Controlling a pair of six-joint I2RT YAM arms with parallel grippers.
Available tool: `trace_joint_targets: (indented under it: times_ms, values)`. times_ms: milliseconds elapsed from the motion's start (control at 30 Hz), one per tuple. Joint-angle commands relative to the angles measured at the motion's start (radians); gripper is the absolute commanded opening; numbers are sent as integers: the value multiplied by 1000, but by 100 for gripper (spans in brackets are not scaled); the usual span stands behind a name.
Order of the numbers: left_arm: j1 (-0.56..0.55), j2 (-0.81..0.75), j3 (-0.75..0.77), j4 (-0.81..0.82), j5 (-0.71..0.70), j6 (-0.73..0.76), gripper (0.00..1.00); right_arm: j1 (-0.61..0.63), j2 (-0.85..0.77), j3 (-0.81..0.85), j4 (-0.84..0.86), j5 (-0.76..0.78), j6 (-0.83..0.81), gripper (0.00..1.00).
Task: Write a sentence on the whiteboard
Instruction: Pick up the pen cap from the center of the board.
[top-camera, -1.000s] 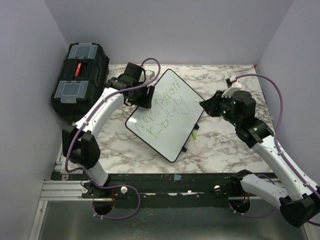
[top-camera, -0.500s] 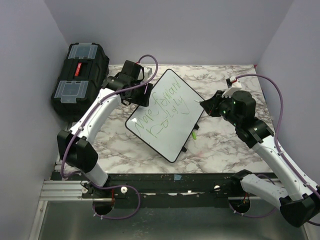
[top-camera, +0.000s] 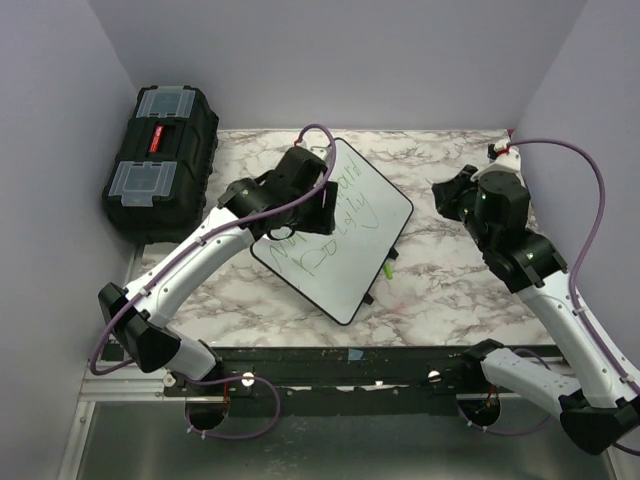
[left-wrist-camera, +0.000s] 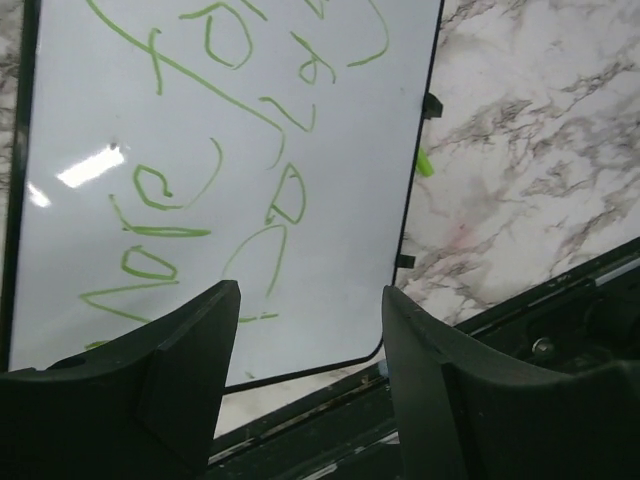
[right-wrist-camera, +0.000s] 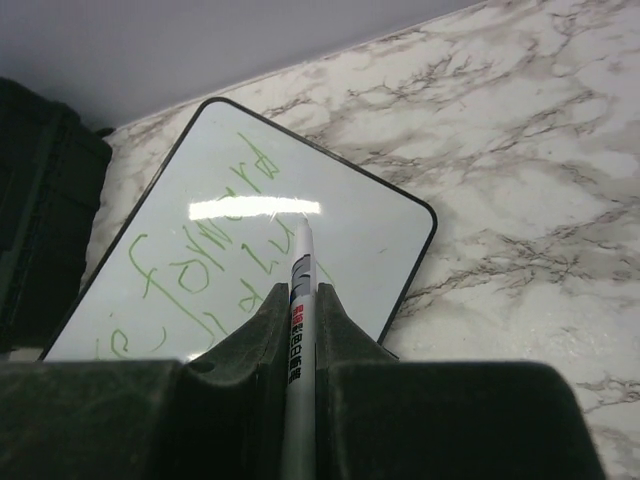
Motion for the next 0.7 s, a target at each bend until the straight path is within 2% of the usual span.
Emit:
trace_joint_targets:
  times_ms: [0, 133, 367, 467, 667]
  values:
    - [-101, 18, 5, 22, -102, -261, 59, 1, -14, 52, -91, 137, 28, 1]
    - [-165, 87, 34, 52, -103, -356, 54, 2, -28, 62, -131, 154, 52, 1]
    - [-235, 200, -19, 215, -41, -553, 48, 1, -67, 66, -191, 197, 78, 1]
    - [-268, 282, 19, 220, -73, -614, 47, 1, -87, 73, -208, 192, 77, 1]
    - [-311, 422, 106, 222, -124, -677, 37, 1, -111, 100, -254, 185, 59, 1]
